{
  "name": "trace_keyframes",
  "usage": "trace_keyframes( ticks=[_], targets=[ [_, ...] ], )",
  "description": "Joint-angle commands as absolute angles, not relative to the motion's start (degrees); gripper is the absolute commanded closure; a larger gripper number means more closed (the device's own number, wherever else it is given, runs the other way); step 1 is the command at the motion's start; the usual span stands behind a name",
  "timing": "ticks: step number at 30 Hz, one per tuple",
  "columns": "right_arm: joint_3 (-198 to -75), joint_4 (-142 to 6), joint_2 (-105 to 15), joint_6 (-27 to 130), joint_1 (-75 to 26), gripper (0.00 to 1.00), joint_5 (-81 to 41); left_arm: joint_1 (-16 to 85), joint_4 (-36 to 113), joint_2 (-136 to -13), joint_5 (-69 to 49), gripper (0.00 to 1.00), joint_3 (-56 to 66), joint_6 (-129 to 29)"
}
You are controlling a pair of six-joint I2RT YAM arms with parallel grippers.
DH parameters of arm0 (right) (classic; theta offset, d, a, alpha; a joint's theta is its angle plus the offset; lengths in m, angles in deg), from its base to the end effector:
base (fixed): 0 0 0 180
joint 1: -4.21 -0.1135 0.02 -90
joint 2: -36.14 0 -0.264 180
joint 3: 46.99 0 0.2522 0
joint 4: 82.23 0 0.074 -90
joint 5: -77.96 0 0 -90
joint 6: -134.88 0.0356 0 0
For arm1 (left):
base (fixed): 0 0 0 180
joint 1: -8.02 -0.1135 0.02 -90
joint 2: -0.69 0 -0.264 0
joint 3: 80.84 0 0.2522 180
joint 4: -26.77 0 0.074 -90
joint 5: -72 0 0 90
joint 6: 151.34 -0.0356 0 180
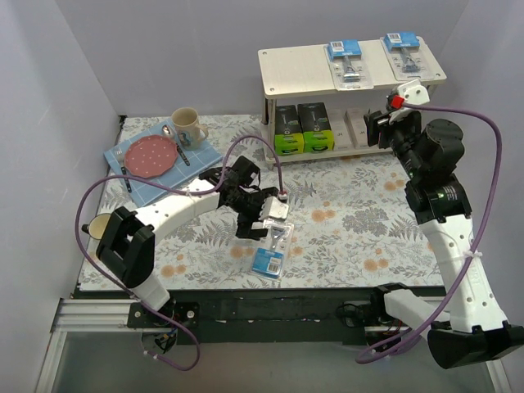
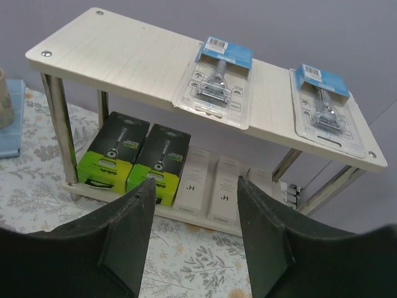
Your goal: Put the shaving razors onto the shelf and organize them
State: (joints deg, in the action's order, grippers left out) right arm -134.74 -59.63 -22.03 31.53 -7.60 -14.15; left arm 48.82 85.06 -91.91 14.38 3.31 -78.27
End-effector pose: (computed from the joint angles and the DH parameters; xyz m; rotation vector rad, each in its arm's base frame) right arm 0.2042 0.0440 0.4756 -0.3450 1.4074 0.0047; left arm 0.2317 -0.2252 0.2446 1.4599 2.3108 -0.8912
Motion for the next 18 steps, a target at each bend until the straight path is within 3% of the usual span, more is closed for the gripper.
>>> trace_keyframes(
  ticks=[1,8,13,18],
  targets=[
    [-133.52,-60.12,-22.74,29.84,-7.83,0.36,-10.66,49.07,93.7,-94.22,20.23,0.1,5.52,-110.62],
    [-133.7,-59.95,-24.24,32.04,-7.12,0.35,-7.12,49.5,81.4,-98.79,22.16,0.17,3.66,-131.63],
    [-134.22,-58.98,-25.12,32.75,-6.69,0.35,-5.89,50.21,84.29,-105.04,23.13,0.26,7.63,-139.11],
    [-135.28,-57.31,-25.73,32.83,-6.33,0.36,-3.43,50.73,86.23,-104.69,24.45,0.32,2.81,-150.1]
  ],
)
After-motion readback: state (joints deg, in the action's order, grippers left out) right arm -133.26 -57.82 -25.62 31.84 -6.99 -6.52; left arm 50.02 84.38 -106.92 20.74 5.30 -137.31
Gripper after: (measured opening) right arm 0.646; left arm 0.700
